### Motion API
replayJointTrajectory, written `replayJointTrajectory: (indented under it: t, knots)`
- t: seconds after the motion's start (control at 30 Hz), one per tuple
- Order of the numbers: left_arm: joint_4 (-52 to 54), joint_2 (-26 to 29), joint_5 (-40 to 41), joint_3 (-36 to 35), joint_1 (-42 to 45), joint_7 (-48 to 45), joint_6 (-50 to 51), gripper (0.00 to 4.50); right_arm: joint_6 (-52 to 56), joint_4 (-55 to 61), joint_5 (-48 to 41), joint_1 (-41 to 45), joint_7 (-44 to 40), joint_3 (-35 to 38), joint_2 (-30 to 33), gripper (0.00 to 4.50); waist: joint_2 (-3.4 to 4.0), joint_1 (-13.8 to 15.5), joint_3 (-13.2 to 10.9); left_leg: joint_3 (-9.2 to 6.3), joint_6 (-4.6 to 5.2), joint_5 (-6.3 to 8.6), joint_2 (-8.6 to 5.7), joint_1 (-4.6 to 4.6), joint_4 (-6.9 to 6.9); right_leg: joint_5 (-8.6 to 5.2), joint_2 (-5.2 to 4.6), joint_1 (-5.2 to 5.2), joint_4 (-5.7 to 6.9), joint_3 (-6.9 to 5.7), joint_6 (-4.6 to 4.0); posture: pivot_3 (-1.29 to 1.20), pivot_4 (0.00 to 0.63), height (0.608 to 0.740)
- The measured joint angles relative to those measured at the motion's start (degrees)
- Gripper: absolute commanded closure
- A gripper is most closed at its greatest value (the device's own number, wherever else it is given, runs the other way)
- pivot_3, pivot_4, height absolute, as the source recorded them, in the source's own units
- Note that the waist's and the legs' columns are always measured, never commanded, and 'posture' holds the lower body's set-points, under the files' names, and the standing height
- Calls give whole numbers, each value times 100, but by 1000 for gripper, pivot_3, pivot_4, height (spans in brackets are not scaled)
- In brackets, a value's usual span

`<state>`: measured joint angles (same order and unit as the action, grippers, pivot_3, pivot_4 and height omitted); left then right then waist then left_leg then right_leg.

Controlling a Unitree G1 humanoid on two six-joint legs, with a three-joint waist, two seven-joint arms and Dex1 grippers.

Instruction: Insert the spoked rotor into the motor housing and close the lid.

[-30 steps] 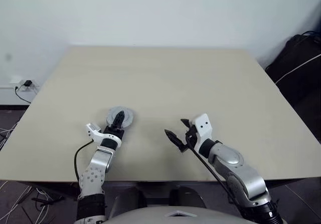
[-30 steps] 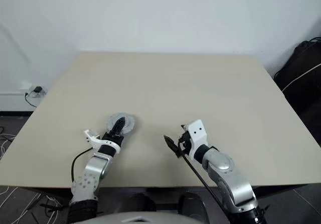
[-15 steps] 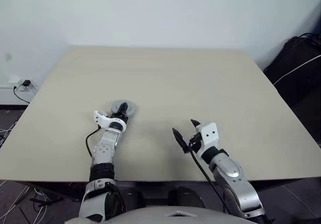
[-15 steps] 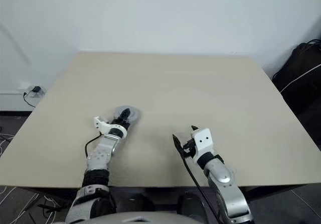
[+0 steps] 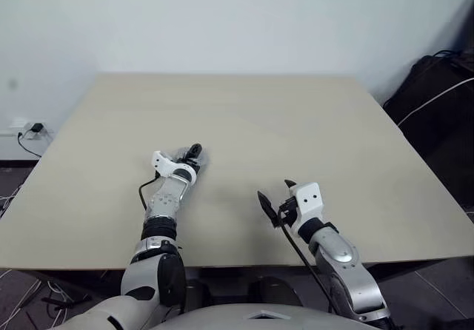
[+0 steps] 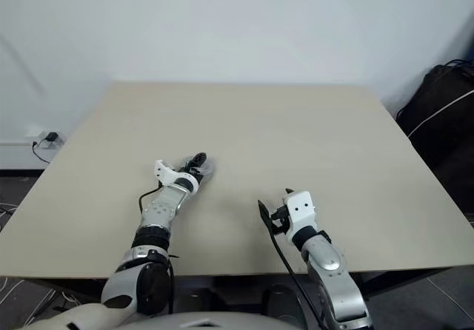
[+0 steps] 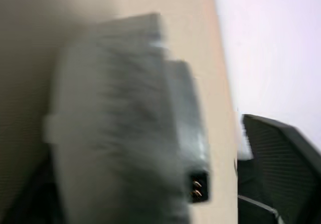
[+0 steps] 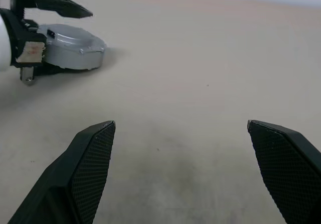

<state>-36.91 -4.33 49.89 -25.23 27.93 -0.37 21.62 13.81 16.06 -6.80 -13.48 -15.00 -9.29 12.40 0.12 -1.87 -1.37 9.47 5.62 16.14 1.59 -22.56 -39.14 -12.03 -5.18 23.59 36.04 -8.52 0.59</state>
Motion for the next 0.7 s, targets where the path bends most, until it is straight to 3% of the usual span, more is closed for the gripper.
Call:
replayJointTrajectory:
  t: [0.43, 0.53, 0.63, 0.7]
  knots:
    - [3661, 267, 247, 486, -2711, 288, 2174, 58, 171, -23, 74, -48, -4, 4, -180, 0, 37, -61, 91, 0, -16, 11, 2, 26, 18, -30, -9, -1, 20, -1, -46, 0, 0, 740]
    - [4350, 593, -144, 1027, -3328, 144, 2161, 58, 169, -43, 66, -27, -4, 22, -261, 0, 49, -56, 88, 0, -23, 8, 2, 33, 25, -31, -10, -3, 25, 1, -47, 0, 0, 740]
    - [4927, 1068, -1431, 1968, -4054, -153, 1236, 58, 12, -231, 67, 7, 37, 116, -394, 0, 61, -61, 81, 7, -22, 10, 1, 38, 43, -32, -11, 6, 27, 7, -49, 0, 0, 740]
    - [5010, 1090, -2207, 2240, -4447, -212, 435, 58, -201, -353, 68, -4, 119, 231, -487, 0, 61, -12, 65, 12, -27, 7, -3, 35, 67, -33, -19, 18, 23, 9, -51, 0, 0, 740]
